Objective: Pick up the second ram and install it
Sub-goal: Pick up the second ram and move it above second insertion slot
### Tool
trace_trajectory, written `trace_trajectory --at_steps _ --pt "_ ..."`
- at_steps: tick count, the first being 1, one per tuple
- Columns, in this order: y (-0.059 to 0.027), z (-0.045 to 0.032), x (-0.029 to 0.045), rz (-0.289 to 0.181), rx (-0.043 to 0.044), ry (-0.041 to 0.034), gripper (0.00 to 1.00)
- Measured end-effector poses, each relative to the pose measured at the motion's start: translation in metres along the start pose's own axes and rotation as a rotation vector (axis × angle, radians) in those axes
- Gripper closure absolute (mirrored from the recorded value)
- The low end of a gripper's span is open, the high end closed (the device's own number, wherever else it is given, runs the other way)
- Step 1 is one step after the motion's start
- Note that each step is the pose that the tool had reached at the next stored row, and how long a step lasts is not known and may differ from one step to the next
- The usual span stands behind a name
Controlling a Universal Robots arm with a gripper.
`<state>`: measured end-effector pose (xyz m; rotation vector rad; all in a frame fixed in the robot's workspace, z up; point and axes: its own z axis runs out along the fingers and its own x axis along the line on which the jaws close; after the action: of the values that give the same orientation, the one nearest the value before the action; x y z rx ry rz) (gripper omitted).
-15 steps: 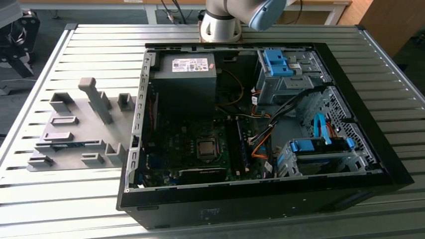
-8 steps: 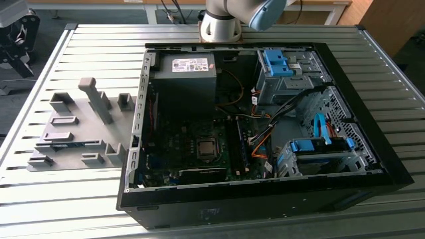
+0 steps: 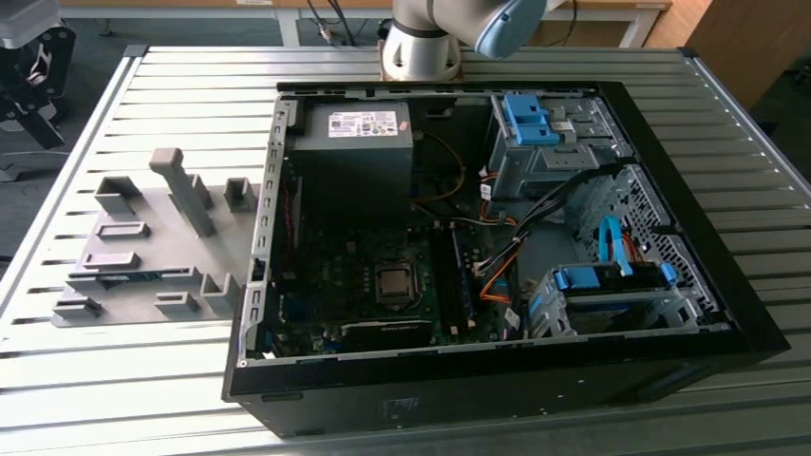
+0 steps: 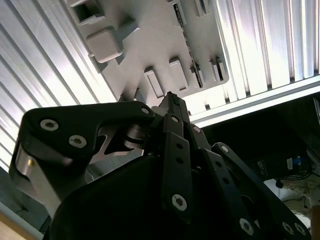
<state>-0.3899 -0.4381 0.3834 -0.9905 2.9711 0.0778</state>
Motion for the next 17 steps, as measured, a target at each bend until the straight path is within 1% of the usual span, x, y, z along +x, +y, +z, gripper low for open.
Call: trace_trajectory --at_steps 10,12,17 --pt "0.0 0.0 0.0 -0.003 -0.0001 0.0002 0.88" --pt "0.0001 0.0 0.0002 -0.019 -0.0004 0.0009 0.88" --pt "0.0005 0.0001 0.0008 -0.089 -0.0021 0.004 0.88"
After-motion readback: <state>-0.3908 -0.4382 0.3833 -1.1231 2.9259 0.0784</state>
